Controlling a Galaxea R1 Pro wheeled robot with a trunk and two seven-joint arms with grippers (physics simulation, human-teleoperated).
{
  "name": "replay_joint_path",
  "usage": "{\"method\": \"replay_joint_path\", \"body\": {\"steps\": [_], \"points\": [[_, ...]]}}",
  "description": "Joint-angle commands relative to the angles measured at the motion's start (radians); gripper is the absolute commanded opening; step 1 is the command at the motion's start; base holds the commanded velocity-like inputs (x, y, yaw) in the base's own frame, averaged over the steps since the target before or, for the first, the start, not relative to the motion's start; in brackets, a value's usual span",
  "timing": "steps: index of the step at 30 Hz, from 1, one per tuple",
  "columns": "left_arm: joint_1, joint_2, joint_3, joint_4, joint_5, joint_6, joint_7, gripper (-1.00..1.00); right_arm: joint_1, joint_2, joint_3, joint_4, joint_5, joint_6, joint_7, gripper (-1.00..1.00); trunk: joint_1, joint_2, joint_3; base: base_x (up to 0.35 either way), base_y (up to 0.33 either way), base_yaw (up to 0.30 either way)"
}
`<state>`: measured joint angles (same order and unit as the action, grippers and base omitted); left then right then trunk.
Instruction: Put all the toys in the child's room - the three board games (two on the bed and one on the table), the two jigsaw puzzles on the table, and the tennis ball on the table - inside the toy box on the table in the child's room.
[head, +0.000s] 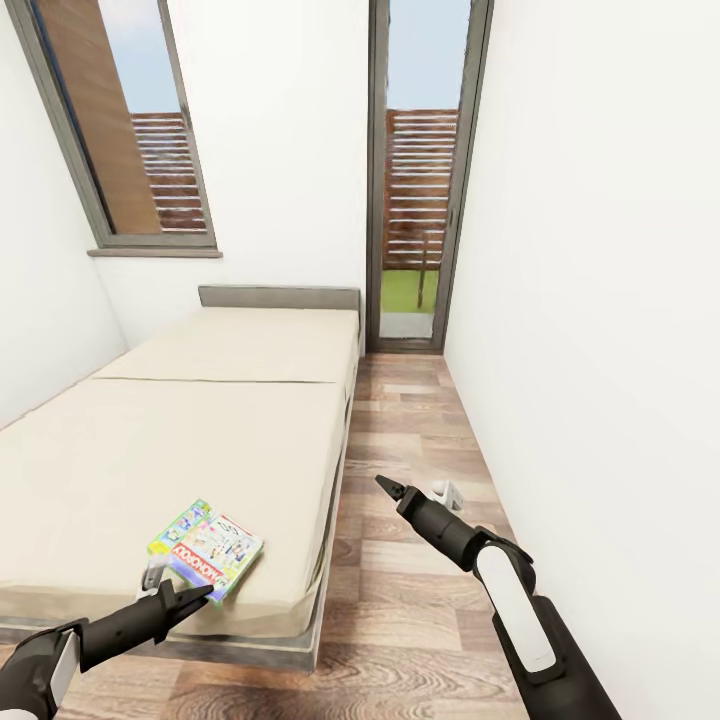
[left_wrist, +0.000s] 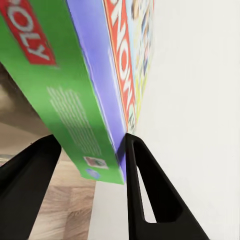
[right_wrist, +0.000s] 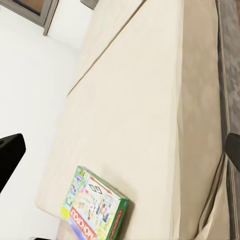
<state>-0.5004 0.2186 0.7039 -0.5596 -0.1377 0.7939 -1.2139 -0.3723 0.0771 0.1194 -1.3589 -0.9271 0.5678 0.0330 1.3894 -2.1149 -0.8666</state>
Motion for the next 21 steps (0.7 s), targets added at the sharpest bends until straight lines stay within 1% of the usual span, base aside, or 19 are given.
{"method": "replay_joint_path", "body": {"steps": [1,21], "points": [[-0.001,-0.001,0.006,0.0,-0.013,0.007,-0.009,-1.0,0.0,0.0,-0.001,0.0,0.001,0.004,0.002,1.0,-0.004,0.007,0.002,0.0,0.0,0.0],[-0.001,-0.001,0.006,0.0,-0.013,0.006,-0.009,-1.0,0.0,0.0,-0.001,0.001,0.001,0.004,0.002,1.0,-0.081,0.147,0.065,0.0,0.0,0.0]]}}
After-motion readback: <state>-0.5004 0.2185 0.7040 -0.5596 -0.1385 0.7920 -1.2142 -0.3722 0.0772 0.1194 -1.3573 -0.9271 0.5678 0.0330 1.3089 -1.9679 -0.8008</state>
